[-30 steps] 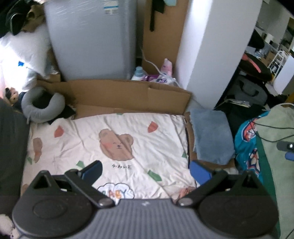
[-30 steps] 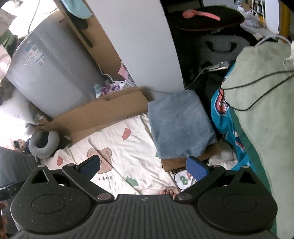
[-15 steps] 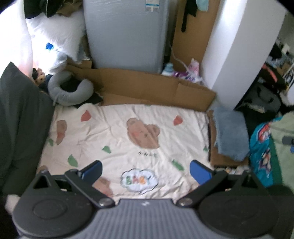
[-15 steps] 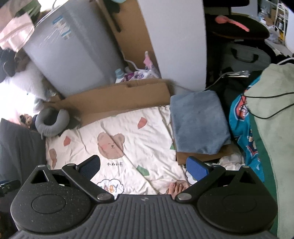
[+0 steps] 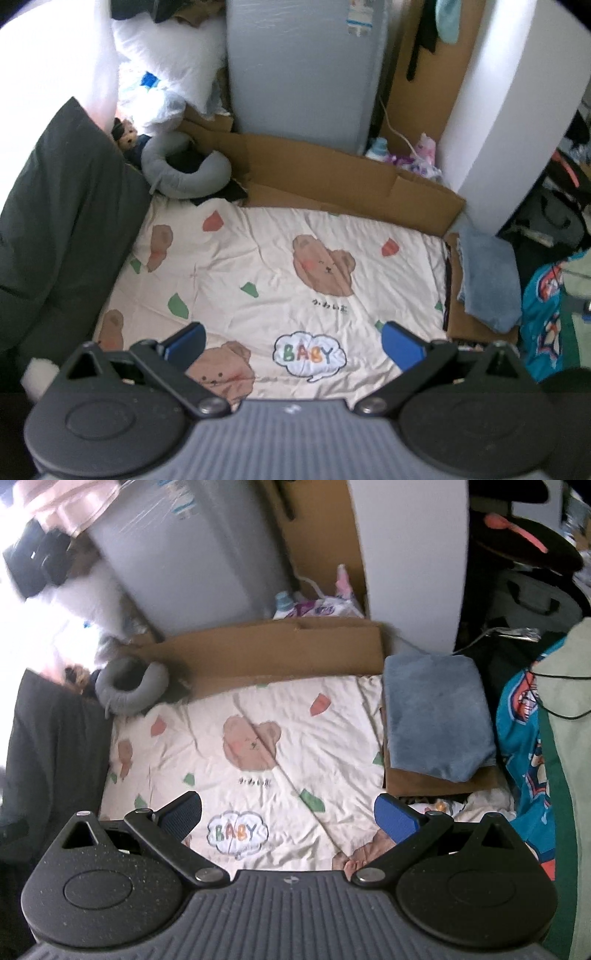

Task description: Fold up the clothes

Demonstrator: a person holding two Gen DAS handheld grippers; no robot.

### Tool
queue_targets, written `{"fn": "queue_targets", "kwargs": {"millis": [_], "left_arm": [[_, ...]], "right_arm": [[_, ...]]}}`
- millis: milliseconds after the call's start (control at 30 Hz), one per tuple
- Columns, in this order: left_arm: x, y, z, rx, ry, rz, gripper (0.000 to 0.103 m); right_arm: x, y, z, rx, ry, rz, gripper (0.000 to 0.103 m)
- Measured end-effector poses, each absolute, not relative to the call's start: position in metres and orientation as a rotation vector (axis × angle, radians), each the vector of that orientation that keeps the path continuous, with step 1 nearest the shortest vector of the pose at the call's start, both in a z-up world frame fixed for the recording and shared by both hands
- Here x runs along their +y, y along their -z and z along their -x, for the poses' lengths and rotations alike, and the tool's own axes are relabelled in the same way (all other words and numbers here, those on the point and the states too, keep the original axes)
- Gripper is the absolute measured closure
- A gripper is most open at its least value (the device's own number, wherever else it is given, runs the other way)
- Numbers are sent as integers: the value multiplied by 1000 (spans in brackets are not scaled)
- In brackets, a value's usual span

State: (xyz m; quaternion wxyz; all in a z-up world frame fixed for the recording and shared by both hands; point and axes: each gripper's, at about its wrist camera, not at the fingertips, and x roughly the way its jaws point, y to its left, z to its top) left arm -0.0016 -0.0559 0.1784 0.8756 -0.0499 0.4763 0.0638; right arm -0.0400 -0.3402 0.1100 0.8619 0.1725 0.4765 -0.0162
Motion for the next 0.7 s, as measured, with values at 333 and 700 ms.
{"fn": "queue_targets", "kwargs": {"millis": [333,700], "left_arm": [[-77,-150,23,973,-132,131,1],[-89,-118,28,990,-143,161,1]], "right_arm": [[-298,-92,45,1030,-63,-263,0],[-295,-71,48,1032,-34,-280,0]]}}
